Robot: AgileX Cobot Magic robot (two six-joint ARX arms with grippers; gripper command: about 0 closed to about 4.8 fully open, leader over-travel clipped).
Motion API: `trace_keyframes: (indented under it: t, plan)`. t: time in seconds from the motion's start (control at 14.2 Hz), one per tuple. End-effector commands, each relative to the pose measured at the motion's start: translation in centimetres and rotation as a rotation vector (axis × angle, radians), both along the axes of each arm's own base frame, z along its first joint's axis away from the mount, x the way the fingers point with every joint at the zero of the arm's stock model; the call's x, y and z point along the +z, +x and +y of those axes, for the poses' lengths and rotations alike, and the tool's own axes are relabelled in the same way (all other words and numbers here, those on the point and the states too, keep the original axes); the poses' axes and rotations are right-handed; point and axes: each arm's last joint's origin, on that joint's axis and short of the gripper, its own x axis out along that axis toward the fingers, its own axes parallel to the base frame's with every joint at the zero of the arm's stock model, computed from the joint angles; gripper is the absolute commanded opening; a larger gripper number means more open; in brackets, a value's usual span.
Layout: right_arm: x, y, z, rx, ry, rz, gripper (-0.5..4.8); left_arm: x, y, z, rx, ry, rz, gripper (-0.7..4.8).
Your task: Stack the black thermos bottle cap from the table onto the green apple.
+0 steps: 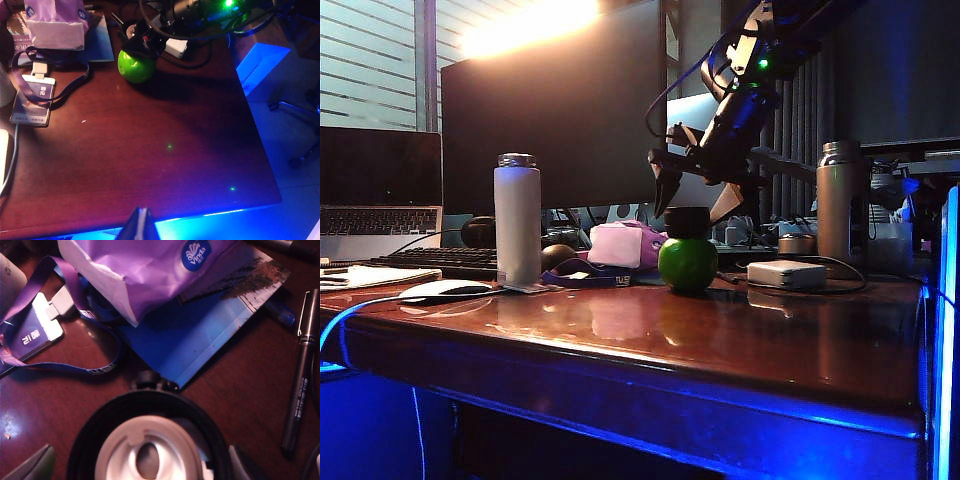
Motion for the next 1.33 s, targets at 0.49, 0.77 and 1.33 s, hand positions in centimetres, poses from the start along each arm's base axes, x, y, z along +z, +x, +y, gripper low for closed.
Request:
trace_keyframes:
  t: [0.49, 0.77, 1.33]
  plan:
    - [4.3, -0.6, -0.1, 0.019, 0.027, -0.116, 4.79, 0.3, -0.1, 0.0, -0.005, -0.008, -0.013, -0.03]
    - [10.2, -2.3, -0.8, 0.014, 0.047, -0.185, 3.57, 0.3, -0.1, 0.0, -0.005, -0.008, -0.015, -0.04]
    - [32.0, -21.7, -7.1, 0.039, 0.174, -0.721, -0.06, 5.3, -8.3, 1.8, 0.169, -0.007, -0.330, -0.04]
